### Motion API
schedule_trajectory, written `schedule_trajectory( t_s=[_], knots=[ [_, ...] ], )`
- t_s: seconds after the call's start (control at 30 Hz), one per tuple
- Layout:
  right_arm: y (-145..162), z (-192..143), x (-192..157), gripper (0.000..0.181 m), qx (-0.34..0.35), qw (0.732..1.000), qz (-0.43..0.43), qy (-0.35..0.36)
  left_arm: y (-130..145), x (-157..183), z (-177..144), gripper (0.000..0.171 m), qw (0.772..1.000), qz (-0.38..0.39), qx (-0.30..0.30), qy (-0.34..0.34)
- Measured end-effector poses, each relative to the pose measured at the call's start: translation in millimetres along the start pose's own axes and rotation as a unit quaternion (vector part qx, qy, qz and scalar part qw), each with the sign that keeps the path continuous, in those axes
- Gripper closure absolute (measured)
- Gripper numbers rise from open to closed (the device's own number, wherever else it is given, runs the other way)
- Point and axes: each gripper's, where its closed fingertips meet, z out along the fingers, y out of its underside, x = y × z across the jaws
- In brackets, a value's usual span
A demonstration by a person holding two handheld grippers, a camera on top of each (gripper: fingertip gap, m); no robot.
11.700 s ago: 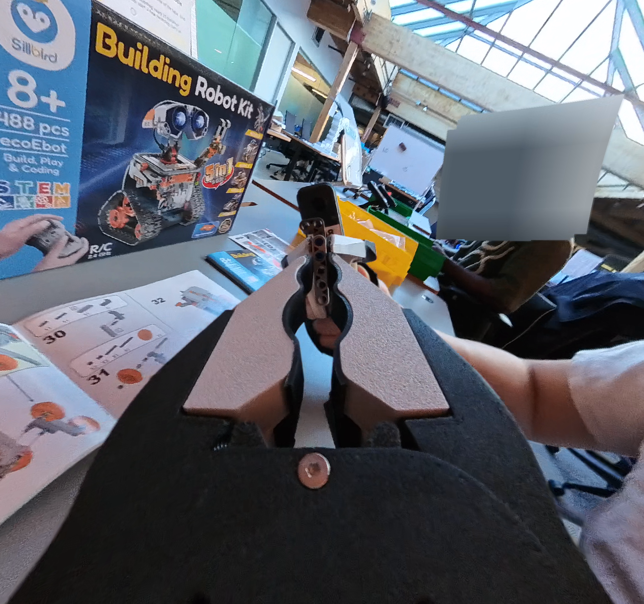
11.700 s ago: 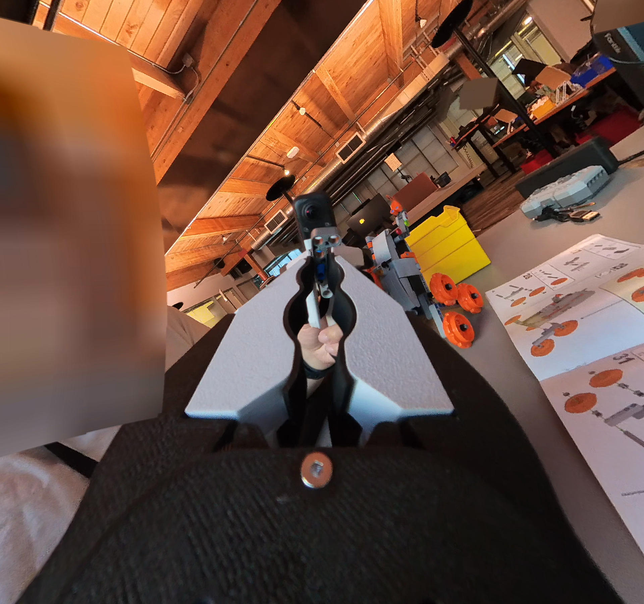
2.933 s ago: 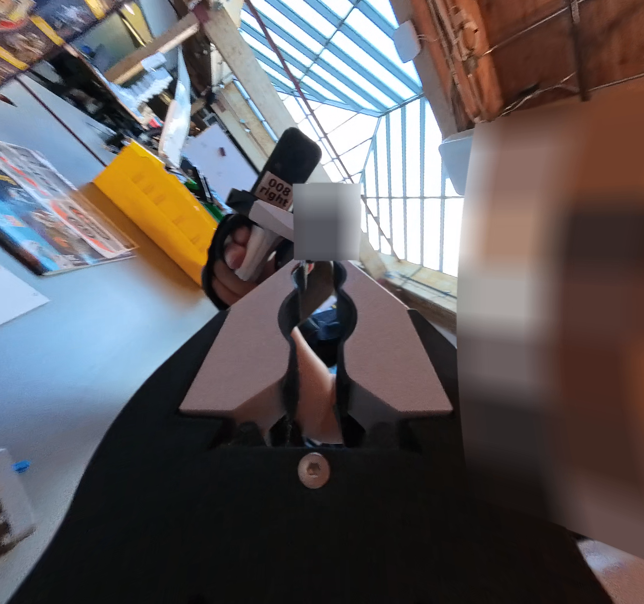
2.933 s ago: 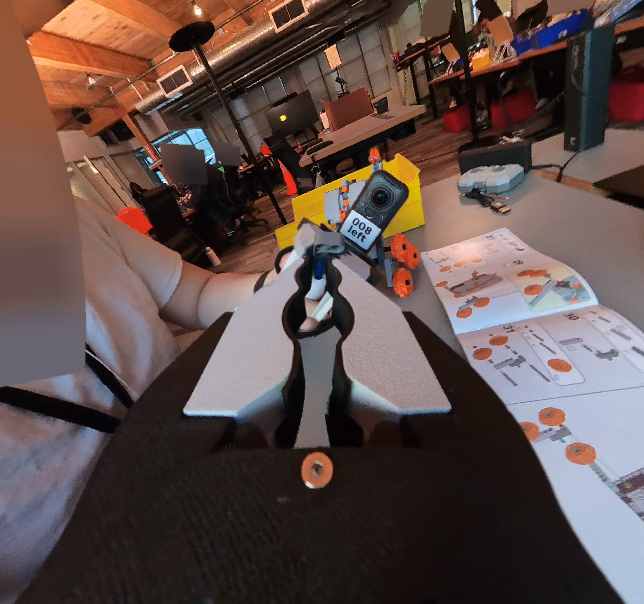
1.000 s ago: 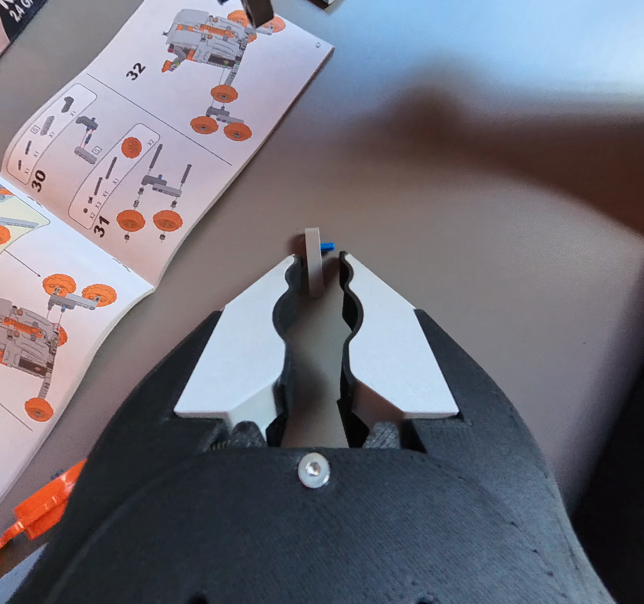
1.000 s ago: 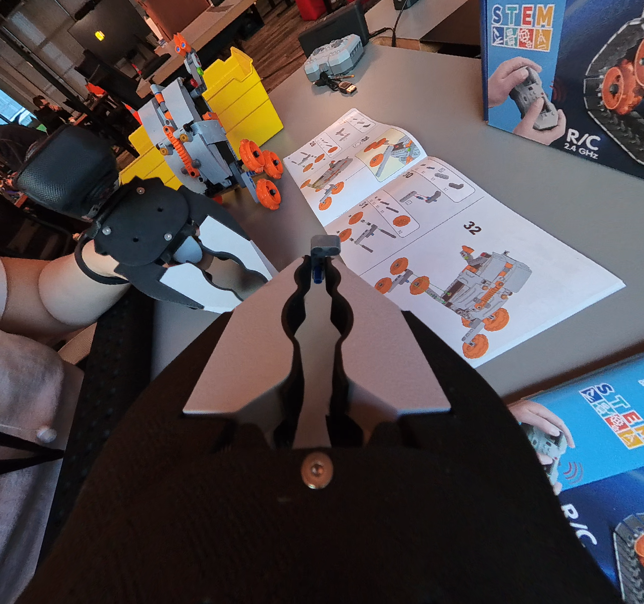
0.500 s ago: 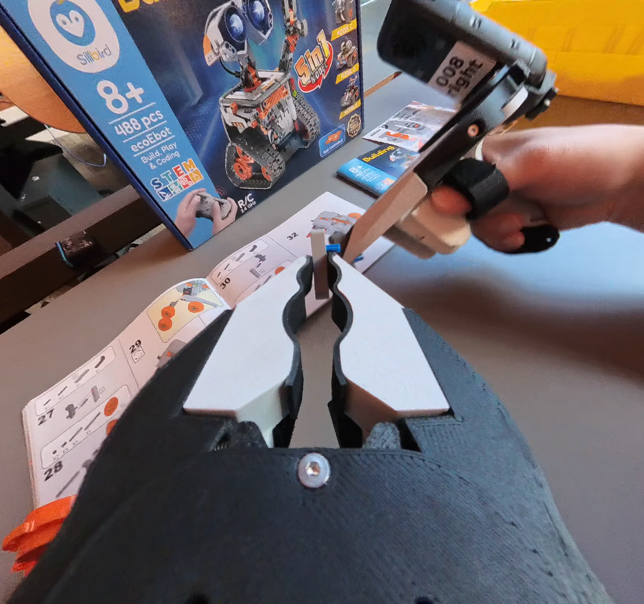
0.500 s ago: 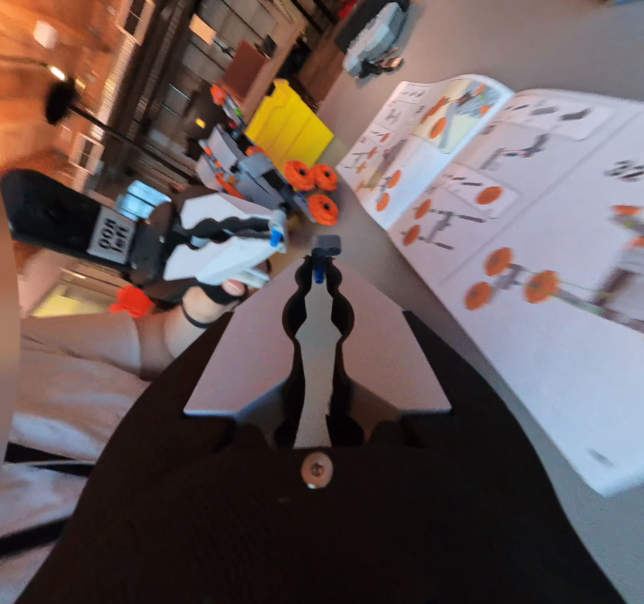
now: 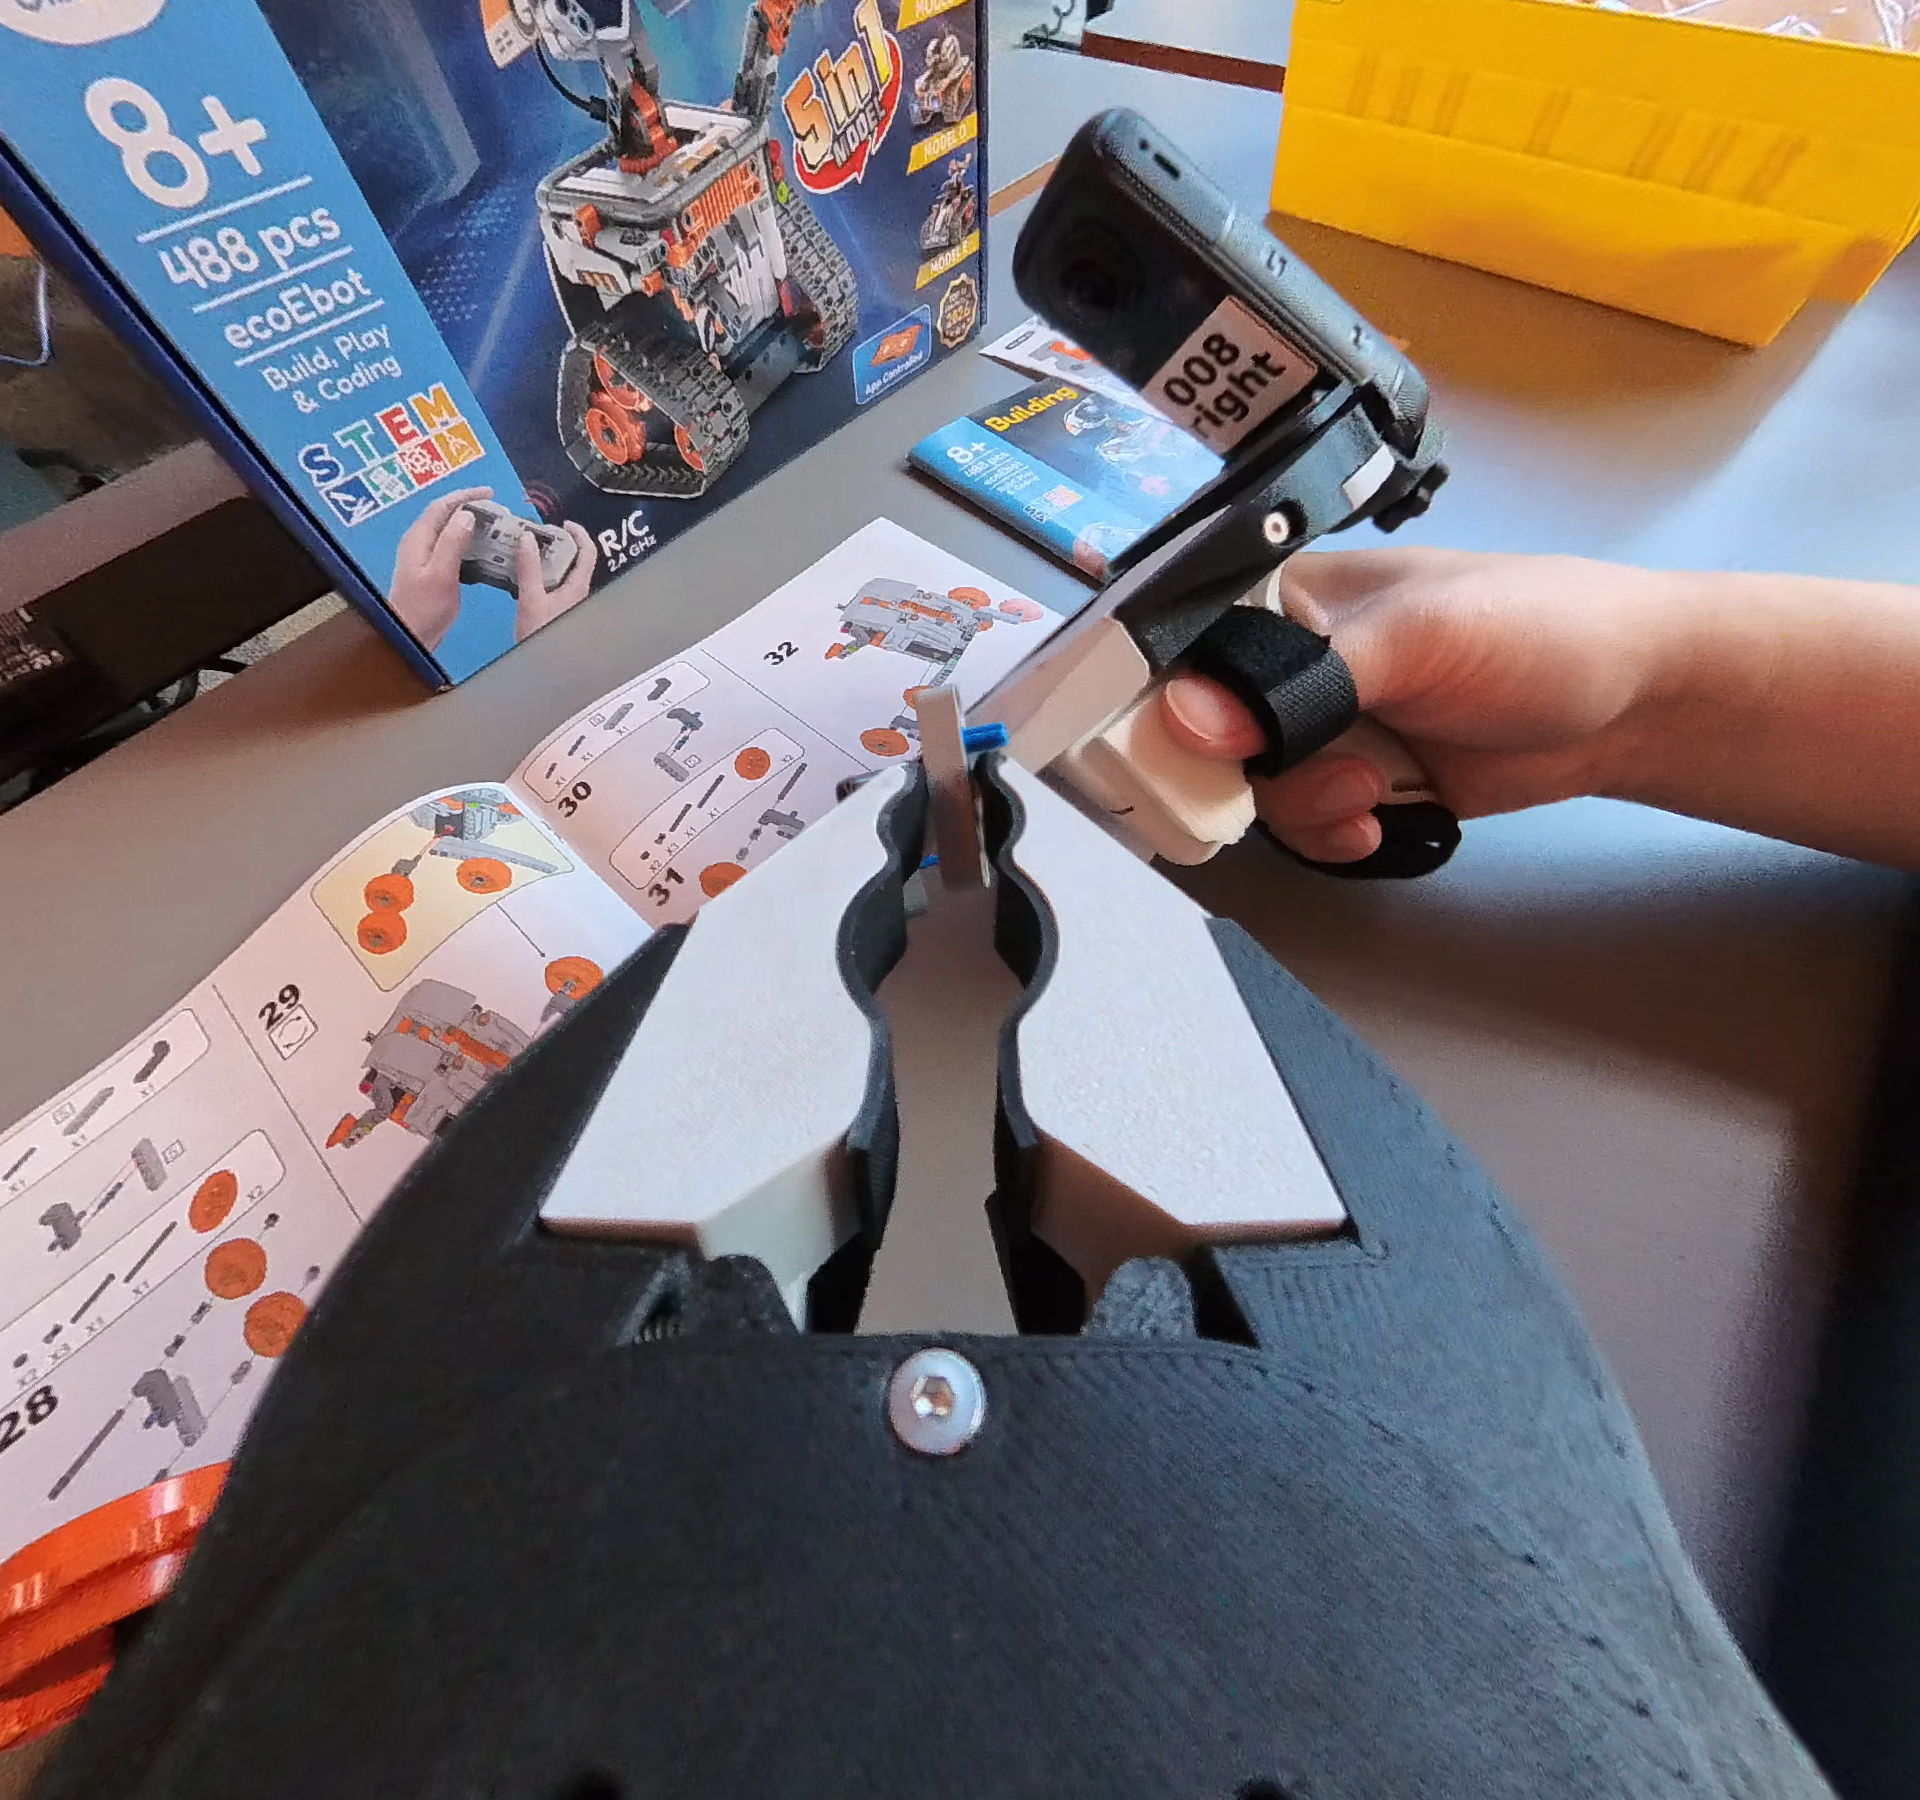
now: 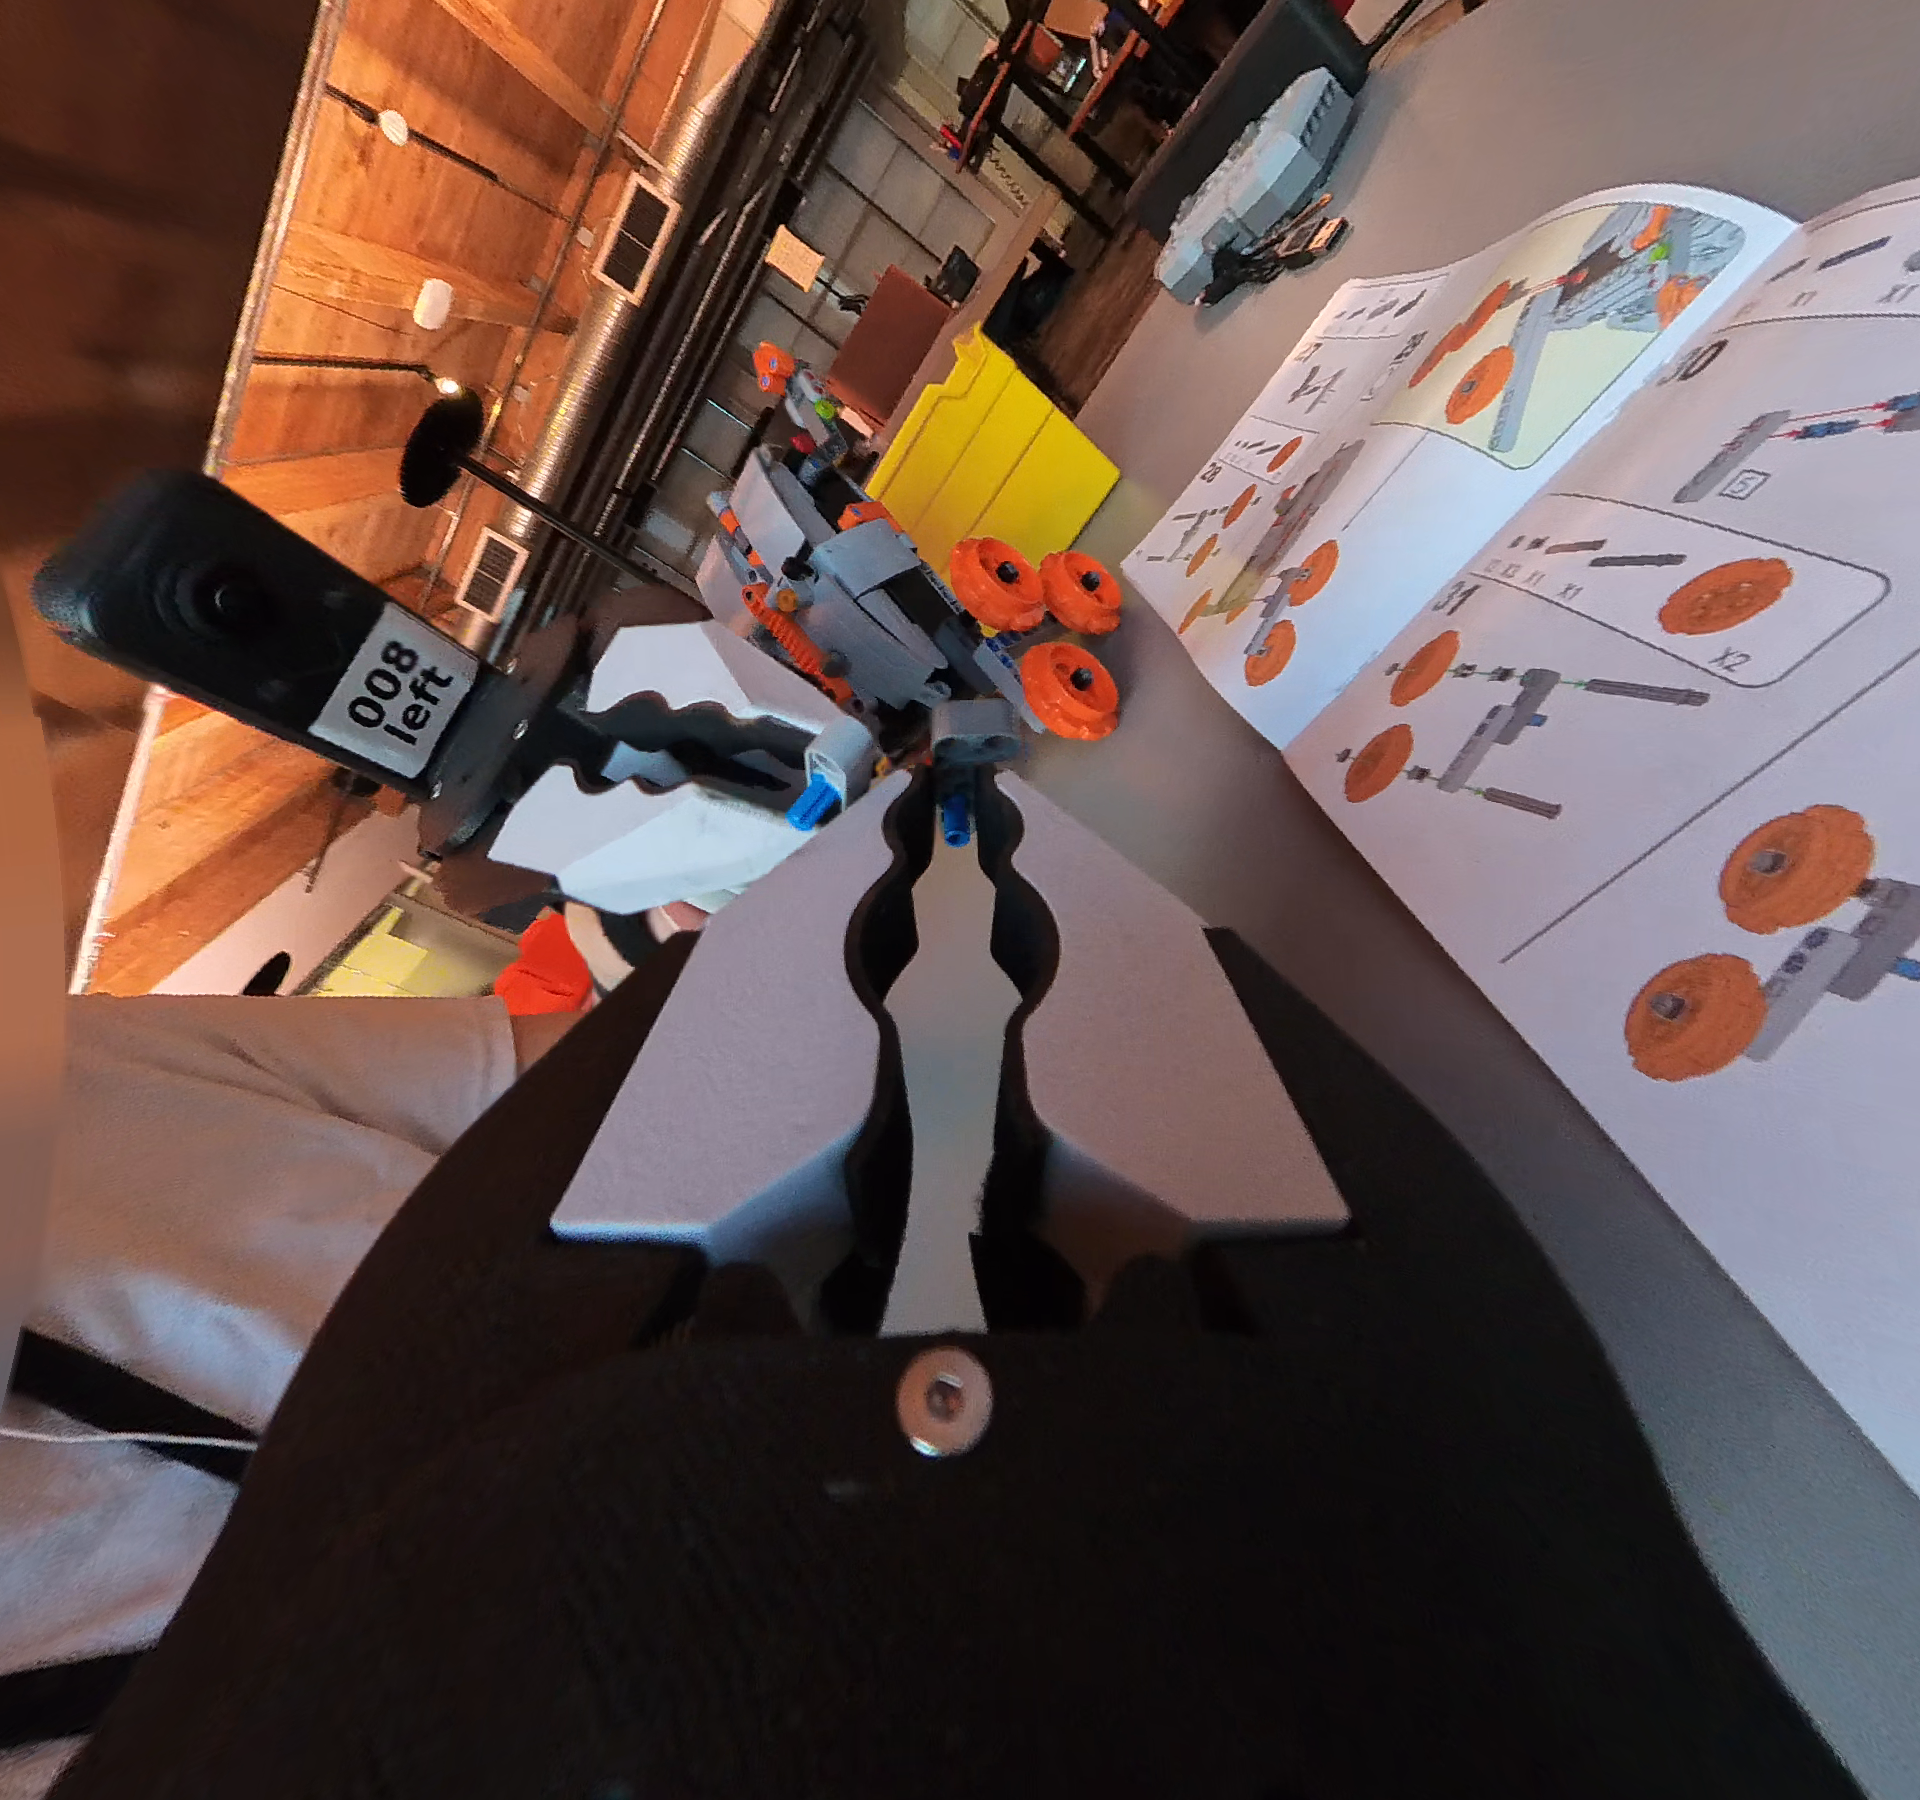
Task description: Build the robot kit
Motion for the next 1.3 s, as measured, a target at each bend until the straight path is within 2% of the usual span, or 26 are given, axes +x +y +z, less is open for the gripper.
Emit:
schedule_trajectory(
  t_s=[0.1,0.37,0.57,0.73,0.87,1.17,1.3],
  knots=[
    [1,1,-1,0.175,-0.003,1.000,0.002,-0.009,2,3,0,0.161,1.000,-0.002,-0.006,0.016],
    [9,0,11,0.175,-0.038,0.998,-0.035,0.039,16,4,2,0.163,0.998,0.040,-0.043,0.022],
    [11,-5,21,0.175,-0.075,0.980,-0.140,0.123,25,6,5,0.166,0.994,0.085,-0.072,0.003],
    [13,-7,25,0.175,-0.099,0.963,-0.195,0.156,31,8,6,0.166,0.991,0.102,-0.090,0.004],
    [3,-11,18,0.175,-0.085,0.951,-0.246,0.170,25,4,6,0.166,0.993,0.096,-0.070,-0.009],
    [-16,-23,8,0.175,-0.040,0.948,-0.259,0.181,14,-12,6,0.166,0.998,0.044,-0.022,-0.041],
    [-35,-39,-8,0.175,-0.004,0.935,-0.296,0.194,9,-11,3,0.166,0.999,0.040,0.001,-0.024]
  ],
)
